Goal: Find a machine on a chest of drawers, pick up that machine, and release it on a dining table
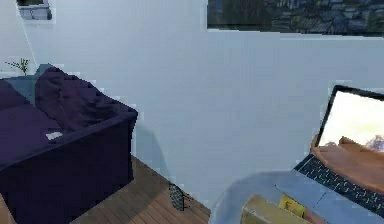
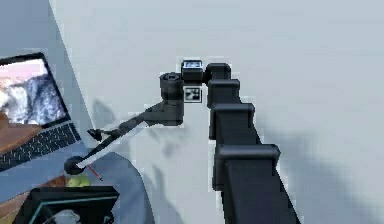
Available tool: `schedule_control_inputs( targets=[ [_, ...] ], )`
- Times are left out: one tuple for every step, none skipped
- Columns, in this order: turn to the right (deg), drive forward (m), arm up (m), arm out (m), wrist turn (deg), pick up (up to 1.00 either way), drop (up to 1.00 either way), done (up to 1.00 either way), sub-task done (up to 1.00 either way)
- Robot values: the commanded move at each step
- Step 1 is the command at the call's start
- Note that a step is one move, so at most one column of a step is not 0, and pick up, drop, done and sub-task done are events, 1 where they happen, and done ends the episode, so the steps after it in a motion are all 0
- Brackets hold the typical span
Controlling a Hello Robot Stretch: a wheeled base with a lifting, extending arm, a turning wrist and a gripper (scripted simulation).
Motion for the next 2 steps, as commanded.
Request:
schedule_control_inputs(
  targets=[
    [0.0,0.0,0.0,0.0,0.0,0.0,1.0,0.0,0.0],
    [0.0,0.0,0.0,-0.1,0.0,0.0,0.0,0.0,0.0]
  ],
)
